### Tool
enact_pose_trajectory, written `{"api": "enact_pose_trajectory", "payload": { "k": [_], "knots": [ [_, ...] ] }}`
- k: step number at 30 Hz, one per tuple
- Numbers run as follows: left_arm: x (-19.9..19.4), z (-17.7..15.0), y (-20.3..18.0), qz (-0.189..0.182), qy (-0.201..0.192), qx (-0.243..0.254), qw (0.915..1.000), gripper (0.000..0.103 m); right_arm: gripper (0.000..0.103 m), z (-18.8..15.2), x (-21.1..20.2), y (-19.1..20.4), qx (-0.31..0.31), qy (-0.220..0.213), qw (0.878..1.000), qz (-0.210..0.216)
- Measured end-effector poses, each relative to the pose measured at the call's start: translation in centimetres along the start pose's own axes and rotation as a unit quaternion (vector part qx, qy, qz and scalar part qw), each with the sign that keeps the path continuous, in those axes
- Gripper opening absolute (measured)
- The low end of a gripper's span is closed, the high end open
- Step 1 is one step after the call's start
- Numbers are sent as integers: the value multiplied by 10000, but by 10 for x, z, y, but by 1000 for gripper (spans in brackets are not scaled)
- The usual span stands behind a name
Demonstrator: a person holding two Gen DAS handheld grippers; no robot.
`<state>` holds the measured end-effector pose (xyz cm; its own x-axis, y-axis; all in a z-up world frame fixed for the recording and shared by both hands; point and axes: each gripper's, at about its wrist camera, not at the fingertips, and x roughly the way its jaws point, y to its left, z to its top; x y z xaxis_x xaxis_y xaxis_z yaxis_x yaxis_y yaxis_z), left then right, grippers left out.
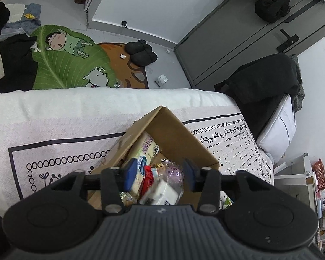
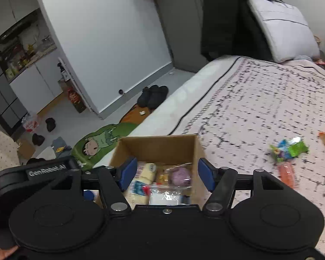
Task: Organize snacks
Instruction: 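Withdraw both tools from the box back over the remaining snacks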
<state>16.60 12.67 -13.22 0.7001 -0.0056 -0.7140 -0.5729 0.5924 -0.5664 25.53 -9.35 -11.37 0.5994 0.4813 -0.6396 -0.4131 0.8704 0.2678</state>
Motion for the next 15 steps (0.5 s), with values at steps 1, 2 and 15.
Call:
{"api": "enact_pose_trajectory", "payload": {
  "k": [1,2,15],
  "knots": [
    [0,-1,-2,37,-19,20,10000,54,66,0,-2,-4,13,-15,10000,-29],
    [-1,-2,-4,66,-43,42,10000,58,68,0,-5,-9,32,-31,10000,-51],
    [1,-18,-32,288,-237,377,9986,80,83,-2,-31,-79,173,-215,9986,-462]
  ]
}}
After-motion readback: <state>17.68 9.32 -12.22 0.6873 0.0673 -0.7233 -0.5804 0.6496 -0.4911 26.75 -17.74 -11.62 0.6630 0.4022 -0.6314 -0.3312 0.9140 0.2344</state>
